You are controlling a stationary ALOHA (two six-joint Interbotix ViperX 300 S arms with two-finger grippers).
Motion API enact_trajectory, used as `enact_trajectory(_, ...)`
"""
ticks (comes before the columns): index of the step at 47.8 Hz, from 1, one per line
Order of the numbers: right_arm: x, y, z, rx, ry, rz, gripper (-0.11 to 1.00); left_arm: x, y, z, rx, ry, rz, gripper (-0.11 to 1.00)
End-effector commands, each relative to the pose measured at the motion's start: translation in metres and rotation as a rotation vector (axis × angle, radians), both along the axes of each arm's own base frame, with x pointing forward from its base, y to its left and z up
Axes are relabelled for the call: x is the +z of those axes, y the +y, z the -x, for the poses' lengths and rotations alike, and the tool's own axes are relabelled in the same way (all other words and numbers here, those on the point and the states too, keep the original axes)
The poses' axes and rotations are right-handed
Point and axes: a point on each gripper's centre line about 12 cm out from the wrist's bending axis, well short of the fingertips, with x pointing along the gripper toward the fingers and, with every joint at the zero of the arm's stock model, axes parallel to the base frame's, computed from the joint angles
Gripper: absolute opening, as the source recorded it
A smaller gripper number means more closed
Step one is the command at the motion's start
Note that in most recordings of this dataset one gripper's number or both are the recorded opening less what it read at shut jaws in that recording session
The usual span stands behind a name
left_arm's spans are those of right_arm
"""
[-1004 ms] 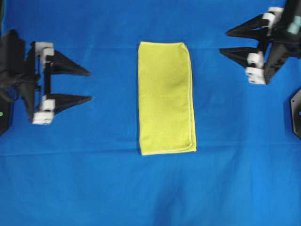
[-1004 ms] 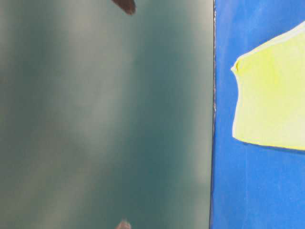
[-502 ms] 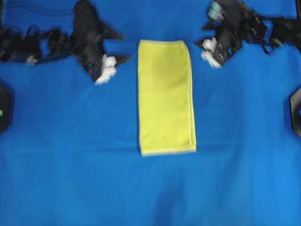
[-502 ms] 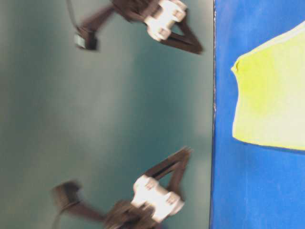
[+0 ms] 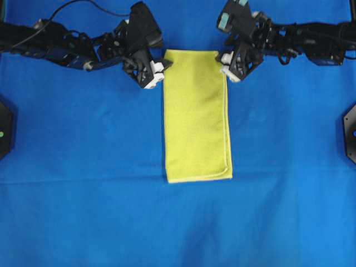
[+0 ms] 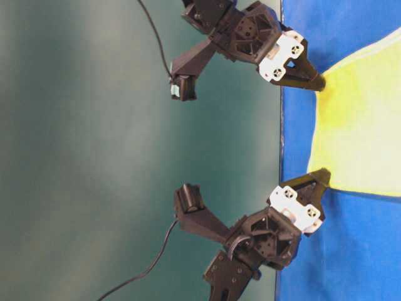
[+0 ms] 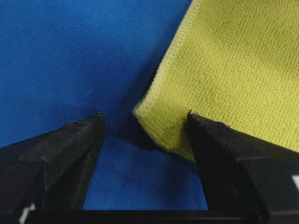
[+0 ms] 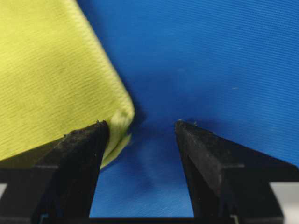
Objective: Fold the yellow towel.
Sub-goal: 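Move both grippers to the strip's top corners and grasp them, then fold the top end down onto the bottom half and release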
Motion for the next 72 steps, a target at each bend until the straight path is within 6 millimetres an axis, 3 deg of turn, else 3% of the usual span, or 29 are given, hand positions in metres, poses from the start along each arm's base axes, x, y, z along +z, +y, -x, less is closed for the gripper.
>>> enact_trajectory(1, 0.005, -0.008, -0.004, -0.011, -0.037, 0.016, 0.61, 0.012, 0.006, -0.006, 0.008, -0.04, -0.016, 0.68)
enact_trajectory(7, -0.003, -0.008, -0.001, -0.005, -0.028, 0.013, 0.53, 0.01, 0.006, -0.004, 0.004, -0.027, -0.022, 0.55)
enact_trajectory(15, -0.005, -0.005, 0.004, -0.008, -0.021, 0.007, 0.08, 0.009, 0.006, -0.004, -0.002, -0.019, -0.028, 0.15)
enact_trajectory(18, -0.006, -0.004, 0.005, -0.012, -0.022, 0.003, 0.04, 0.009, 0.006, -0.004, -0.004, -0.018, -0.03, 0.03)
enact_trajectory(31, 0.0, -0.005, 0.008, -0.037, -0.042, -0.007, 0.04, 0.016, 0.011, -0.006, -0.006, -0.027, -0.054, 0.02)
enact_trajectory(41, 0.017, -0.025, 0.017, -0.094, -0.082, 0.023, 0.04, 0.027, 0.032, -0.007, 0.018, -0.036, -0.098, 0.02)
enact_trajectory(54, 0.024, -0.048, 0.027, -0.149, -0.095, 0.044, 0.04, 0.035, 0.06, -0.003, 0.066, -0.045, -0.131, 0.02)
enact_trajectory(64, 0.029, -0.046, 0.028, -0.157, -0.106, 0.042, 0.04, 0.036, 0.057, -0.001, 0.054, -0.033, -0.138, 0.02)
enact_trajectory(72, 0.05, -0.033, 0.03, -0.144, -0.137, 0.055, 0.04, 0.052, 0.043, -0.001, 0.02, -0.029, -0.147, 0.02)
